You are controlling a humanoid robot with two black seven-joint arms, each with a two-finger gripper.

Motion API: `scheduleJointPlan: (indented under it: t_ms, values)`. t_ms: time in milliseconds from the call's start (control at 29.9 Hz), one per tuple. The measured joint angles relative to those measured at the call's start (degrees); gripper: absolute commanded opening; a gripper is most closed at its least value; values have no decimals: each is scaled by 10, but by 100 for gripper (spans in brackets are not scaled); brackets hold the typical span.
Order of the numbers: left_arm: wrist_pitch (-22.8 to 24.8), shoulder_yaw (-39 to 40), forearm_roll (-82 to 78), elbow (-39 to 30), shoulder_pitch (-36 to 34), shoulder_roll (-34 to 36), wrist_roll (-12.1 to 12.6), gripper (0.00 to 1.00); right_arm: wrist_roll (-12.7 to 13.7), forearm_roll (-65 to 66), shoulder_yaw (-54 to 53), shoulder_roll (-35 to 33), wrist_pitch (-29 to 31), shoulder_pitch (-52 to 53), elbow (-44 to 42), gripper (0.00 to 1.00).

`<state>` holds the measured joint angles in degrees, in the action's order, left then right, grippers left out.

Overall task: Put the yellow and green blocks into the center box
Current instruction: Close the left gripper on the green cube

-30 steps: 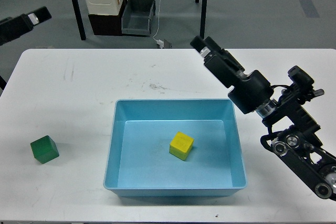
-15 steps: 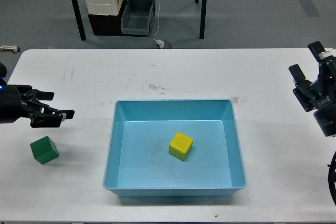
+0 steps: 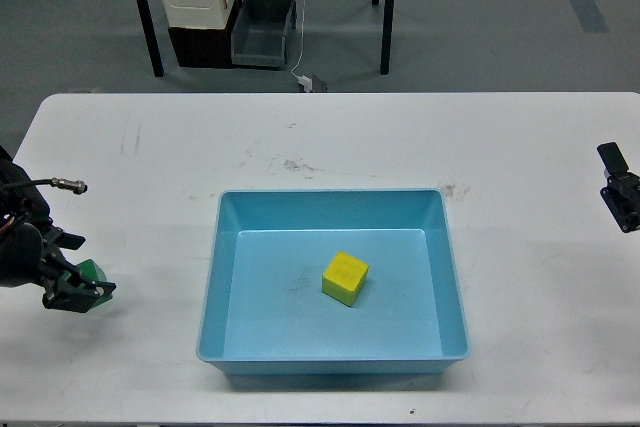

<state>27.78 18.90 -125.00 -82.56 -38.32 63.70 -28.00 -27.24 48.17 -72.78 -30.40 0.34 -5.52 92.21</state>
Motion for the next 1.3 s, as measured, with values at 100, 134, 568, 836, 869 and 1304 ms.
scheduleJointPlan:
  t_ms: [100, 134, 568, 836, 869, 1304]
  values:
    - [0, -11, 0, 9, -1, -3, 0, 100, 0, 0, 0, 1, 0, -5, 0, 100]
    - [0, -14, 0, 11, -1, -3, 0, 100, 0, 0, 0, 2, 0, -6, 0, 100]
    - [-17, -28, 0, 56, -4, -39, 0, 90, 0, 0, 1, 5, -3, -17, -1, 100]
    - [-42, -40, 0, 60, -4, -42, 0, 73, 0, -1, 0, 6, -4, -18, -1, 100]
    - [-43, -40, 0, 60, -4, -42, 0, 73, 0, -1, 0, 6, -4, -18, -1, 100]
    - [-45, -43, 0, 61, 4, -41, 0, 83, 0, -1, 0, 6, -4, -18, -1, 100]
